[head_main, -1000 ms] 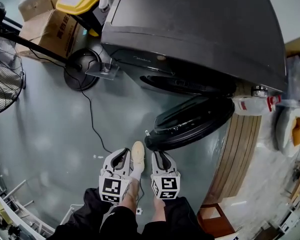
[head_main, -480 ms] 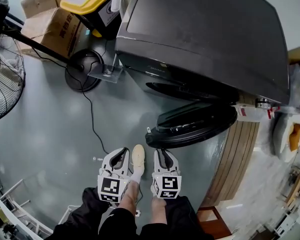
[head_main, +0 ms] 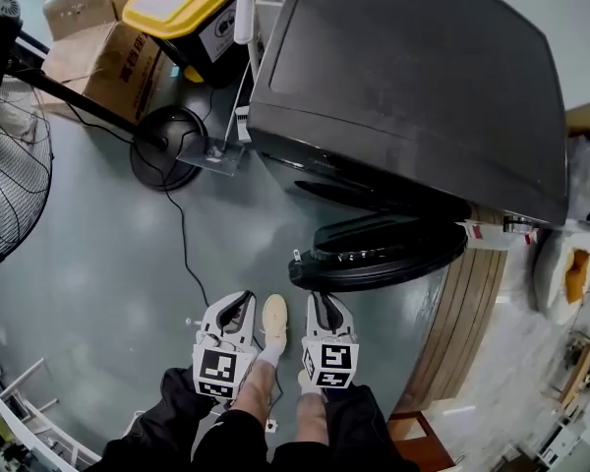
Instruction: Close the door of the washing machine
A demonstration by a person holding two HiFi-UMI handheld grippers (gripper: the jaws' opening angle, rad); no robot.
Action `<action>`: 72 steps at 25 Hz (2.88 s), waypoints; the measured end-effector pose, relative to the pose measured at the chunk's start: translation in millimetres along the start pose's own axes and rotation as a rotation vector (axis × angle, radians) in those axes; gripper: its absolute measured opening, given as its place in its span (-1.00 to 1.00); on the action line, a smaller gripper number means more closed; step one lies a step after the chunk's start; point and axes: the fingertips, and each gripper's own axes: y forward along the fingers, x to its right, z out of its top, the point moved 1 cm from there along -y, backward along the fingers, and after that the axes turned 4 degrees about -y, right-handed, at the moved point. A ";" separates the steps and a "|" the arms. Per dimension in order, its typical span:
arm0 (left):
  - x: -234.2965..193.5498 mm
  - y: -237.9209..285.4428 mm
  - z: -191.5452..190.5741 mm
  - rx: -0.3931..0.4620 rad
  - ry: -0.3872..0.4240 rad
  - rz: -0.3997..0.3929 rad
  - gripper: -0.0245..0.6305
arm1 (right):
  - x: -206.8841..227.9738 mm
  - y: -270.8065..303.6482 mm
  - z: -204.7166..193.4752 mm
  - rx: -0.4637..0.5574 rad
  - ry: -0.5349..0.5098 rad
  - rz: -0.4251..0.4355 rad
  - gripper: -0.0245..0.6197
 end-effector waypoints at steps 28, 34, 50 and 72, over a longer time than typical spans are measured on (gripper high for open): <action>-40.0 45.7 53.9 0.092 0.036 0.004 -0.84 | 13.2 73.9 68.6 0.101 -0.053 -0.067 -0.84; -44.7 56.8 61.5 0.112 0.039 0.003 -0.84 | 18.5 90.6 82.8 0.125 -0.047 -0.085 -0.86; -52.8 74.7 80.7 0.120 0.029 -0.005 -0.84 | 31.8 116.4 117.4 0.165 -0.041 -0.118 -0.87; -65.5 93.4 82.9 0.099 0.013 0.023 -0.84 | 37.2 136.7 127.3 0.167 -0.096 -0.122 -0.87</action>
